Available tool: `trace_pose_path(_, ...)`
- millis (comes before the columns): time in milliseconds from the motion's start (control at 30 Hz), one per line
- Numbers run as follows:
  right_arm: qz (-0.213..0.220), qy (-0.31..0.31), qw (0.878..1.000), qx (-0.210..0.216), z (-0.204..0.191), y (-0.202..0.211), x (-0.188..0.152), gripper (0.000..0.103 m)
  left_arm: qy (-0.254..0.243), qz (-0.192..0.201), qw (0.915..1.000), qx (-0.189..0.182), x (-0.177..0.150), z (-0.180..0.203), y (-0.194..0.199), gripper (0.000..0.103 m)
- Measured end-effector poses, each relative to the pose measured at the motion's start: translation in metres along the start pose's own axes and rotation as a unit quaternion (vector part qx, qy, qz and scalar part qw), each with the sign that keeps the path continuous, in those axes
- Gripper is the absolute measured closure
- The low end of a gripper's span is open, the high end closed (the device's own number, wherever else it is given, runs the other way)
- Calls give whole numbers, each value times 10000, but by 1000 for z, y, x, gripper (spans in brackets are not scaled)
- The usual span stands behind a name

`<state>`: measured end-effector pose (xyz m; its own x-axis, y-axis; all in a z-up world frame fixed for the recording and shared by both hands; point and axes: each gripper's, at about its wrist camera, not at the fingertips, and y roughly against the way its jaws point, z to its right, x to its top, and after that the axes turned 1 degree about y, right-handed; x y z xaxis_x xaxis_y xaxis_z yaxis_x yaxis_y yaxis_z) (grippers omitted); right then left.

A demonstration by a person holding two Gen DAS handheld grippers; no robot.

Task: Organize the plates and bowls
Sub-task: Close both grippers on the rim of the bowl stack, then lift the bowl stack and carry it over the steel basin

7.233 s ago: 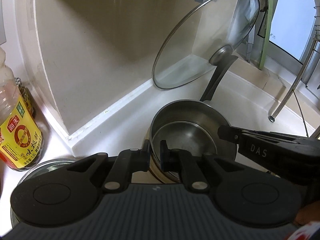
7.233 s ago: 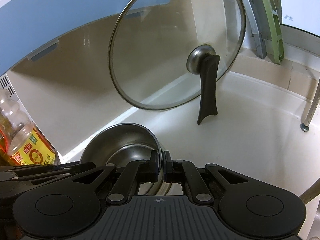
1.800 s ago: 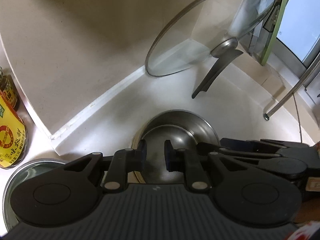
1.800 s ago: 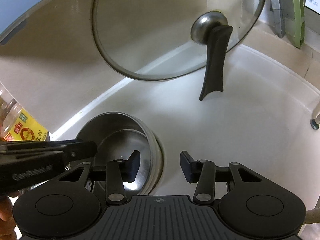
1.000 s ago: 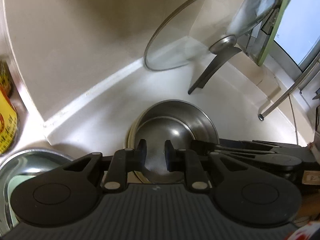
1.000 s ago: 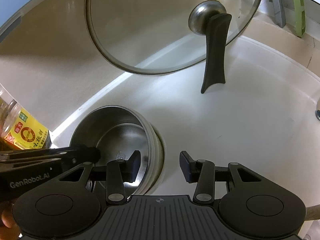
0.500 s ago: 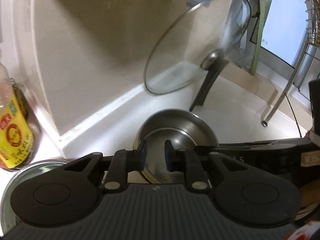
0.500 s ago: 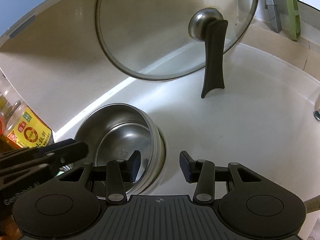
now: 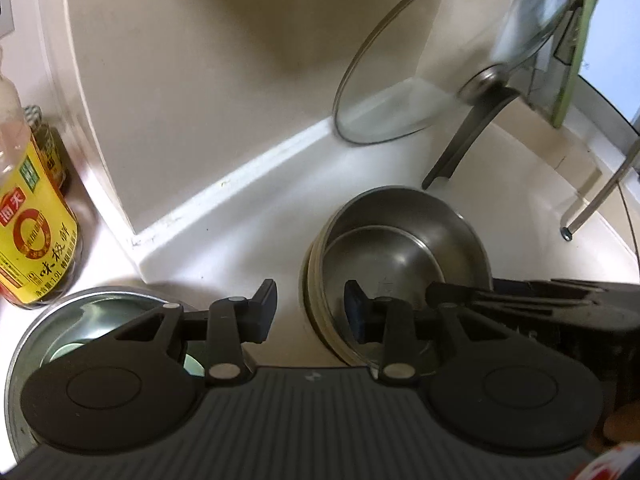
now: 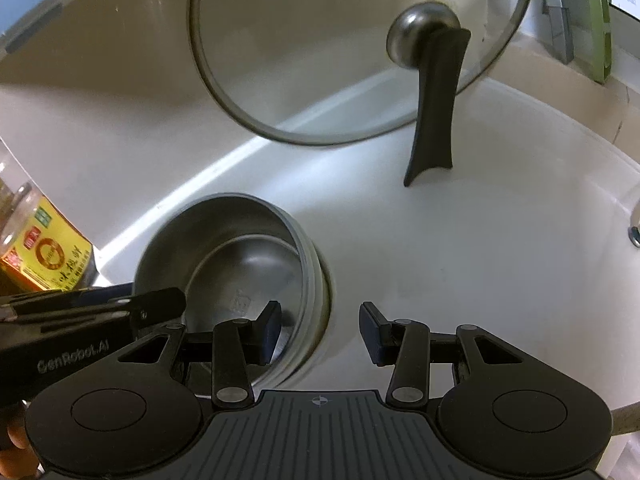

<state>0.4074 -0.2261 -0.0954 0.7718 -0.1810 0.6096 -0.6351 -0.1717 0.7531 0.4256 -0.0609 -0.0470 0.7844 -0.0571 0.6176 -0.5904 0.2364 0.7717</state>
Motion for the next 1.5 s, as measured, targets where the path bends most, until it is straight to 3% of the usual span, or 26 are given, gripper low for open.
trace_pose_path(200,-74,-67,9999,-131,0,-1,2,59,81,-167,9998,52,3,0,-8,79)
trace_pose_path(433,-223,-199,9995,-81,-3,-6,12,78,89,-235,9996,117,5,3,-13,81)
trace_pose_path(1067,-1117,-237,9933,-189,-3,-30,46,80,-15,-707,9975,62,16,8,-27,82)
trace_pose_path(1500,-904,265,9949,-368,-19,-28,36,87,-28,-849,9963,91,12,8,-23,85)
